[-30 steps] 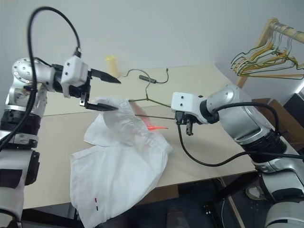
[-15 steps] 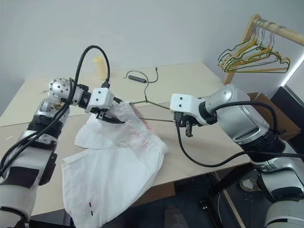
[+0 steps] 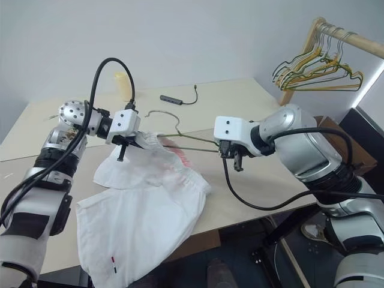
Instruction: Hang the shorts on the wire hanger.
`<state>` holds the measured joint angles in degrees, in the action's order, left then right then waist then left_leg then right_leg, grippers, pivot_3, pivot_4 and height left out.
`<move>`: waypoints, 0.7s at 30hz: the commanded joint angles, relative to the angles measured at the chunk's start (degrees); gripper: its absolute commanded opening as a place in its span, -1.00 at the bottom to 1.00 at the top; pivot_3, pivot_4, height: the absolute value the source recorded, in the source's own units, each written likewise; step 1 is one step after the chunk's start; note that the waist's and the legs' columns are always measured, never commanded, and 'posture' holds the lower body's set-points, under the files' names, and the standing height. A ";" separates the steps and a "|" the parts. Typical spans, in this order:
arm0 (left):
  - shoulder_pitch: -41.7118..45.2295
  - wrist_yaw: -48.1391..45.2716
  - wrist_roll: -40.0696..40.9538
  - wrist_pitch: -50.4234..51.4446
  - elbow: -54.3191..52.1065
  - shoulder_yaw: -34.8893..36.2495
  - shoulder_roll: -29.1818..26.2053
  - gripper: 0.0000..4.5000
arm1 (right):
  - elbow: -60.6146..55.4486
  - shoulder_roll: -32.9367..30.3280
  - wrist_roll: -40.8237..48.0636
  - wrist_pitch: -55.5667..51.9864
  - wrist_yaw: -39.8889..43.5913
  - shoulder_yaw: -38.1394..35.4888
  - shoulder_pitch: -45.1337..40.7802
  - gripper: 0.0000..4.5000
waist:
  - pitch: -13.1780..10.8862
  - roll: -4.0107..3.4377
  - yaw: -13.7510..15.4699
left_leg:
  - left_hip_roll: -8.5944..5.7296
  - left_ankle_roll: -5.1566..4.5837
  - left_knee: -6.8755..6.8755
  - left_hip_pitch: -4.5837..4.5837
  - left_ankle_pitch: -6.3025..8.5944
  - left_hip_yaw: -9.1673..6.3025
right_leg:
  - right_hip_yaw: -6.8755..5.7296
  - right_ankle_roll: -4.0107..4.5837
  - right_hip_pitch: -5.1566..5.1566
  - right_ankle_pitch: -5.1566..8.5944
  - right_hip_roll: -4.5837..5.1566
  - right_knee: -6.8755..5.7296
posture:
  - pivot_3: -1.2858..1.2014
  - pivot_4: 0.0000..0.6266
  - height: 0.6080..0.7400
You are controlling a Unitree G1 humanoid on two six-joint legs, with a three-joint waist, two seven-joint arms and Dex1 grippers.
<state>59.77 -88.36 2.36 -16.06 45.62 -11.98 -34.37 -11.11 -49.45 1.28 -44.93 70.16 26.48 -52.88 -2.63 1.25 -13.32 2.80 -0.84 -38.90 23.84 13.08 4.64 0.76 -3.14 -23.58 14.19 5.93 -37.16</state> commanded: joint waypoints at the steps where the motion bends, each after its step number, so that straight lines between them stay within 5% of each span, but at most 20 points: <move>1: -0.55 0.93 3.16 4.21 -4.24 3.28 -0.92 -1.00 | 2.25 -1.19 0.50 0.80 -1.91 -5.47 0.37 -0.19 | 0.00 0.00 -0.04 | 0.00 0.00 0.00 0.00 0.00 0.00 | 0.00 0.00 0.00 0.00 0.00 0.00 | -0.15 -1.00 1.00; 9: -7.98 1.81 6.89 16.52 -12.71 6.99 -5.21 -1.00 | 5.47 -5.11 5.52 -6.28 -7.98 -22.50 9.69 1.00 | 0.00 0.00 0.04 | -0.02 0.00 0.02 -0.02 0.00 -0.17 | 0.02 -0.01 0.02 -0.01 0.04 -0.02 | -0.14 -1.00 1.00; 15: -9.02 2.39 8.61 25.36 -14.44 7.94 -6.96 -1.00 | -3.82 -3.76 15.65 -12.45 -8.56 -35.02 23.01 1.00 | 0.00 0.01 0.46 | -0.03 -0.01 0.01 -0.17 0.00 -0.31 | -0.05 -0.03 0.24 -0.01 0.04 0.01 | -0.14 -1.00 1.00; 21: -8.60 1.94 8.10 26.27 -14.38 7.42 -7.02 -1.00 | -15.27 13.64 26.82 -24.83 -17.80 -34.30 29.36 1.00 | 0.06 0.10 -0.04 | 0.03 -0.01 0.02 -0.45 0.01 -0.35 | 0.04 -0.04 0.45 -0.01 -0.08 -0.02 | -0.14 -1.00 1.00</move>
<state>49.67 -86.37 9.33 10.18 32.54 -5.57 -40.89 -23.01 -37.04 25.02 -66.84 55.03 -7.31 -22.77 -2.57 1.34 -13.36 2.83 -0.85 -38.87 23.37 13.09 4.28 0.83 -3.18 -23.14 14.17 5.84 -37.20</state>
